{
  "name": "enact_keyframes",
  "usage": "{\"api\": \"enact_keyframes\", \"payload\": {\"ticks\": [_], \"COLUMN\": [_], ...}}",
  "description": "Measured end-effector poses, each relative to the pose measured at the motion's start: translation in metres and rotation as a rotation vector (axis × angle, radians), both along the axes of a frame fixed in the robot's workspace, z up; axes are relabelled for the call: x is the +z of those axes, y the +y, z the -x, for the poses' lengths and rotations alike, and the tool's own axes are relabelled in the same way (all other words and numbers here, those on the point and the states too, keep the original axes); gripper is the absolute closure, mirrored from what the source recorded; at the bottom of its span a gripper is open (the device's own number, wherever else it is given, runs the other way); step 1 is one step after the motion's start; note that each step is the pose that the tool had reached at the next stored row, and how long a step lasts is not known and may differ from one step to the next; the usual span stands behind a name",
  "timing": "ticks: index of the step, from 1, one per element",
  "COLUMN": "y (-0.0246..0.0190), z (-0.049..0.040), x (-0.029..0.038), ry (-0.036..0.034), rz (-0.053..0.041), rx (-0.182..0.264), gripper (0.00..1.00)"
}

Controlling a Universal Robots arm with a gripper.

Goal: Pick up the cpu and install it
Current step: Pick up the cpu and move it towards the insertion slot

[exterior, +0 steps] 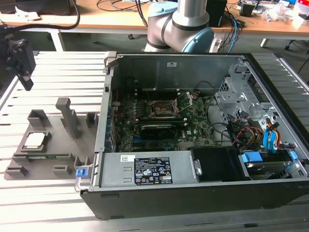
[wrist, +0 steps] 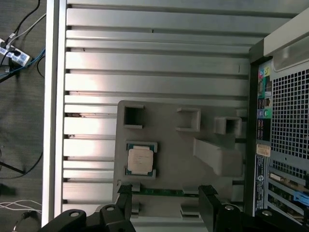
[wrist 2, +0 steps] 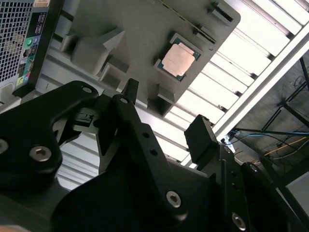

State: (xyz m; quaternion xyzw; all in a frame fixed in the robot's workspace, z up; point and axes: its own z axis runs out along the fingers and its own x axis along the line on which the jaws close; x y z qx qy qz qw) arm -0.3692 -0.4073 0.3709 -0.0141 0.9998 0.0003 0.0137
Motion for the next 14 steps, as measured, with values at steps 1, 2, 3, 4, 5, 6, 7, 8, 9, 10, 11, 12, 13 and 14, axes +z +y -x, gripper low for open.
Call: {"api": "enact_keyframes", "payload": {"ticks": [1,2,3,4,5,6,7,8,9,10,11,12,13,14], "y": [0.0000,0.0000,0.0000,0.0000,0.0000,0.0000,0.0000,0.0000,0.0000,0.0000,0.0000,0.0000,0.0000,0.0000], "z": [0.0000,0.0000,0.0000,0.0000,0.0000,0.0000,0.0000,0.0000,0.0000,0.0000,0.0000,0.0000,0.0000,0.0000], "x": [-0.0005,-0.0011,-0.0017,-0.0022,-0.0025,-0.0034,-0.0041,-0.0047,-0.0055,-0.0062,-0.0072,-0.0079,-0.0087,-0.0095], "ry": [0.0000,0.0000,0.0000,0.0000,0.0000,0.0000,0.0000,0.0001,0.0000,0.0000,0.0000,0.0000,0.0000,0.0001], "rz": [0.0000,0.0000,0.0000,0.0000,0.0000,0.0000,0.0000,0.0000,0.0000,0.0000,0.0000,0.0000,0.0000,0.0000], "rx": [0.000,0.000,0.000,0.000,0.000,0.000,0.000,0.000,0.000,0.000,0.000,0.000,0.000,0.000], "gripper": [0.34,0.34,0.34,0.34,0.34,0.34,0.34,0.34,0.34,0.34,0.34,0.34,0.34,0.34]}}
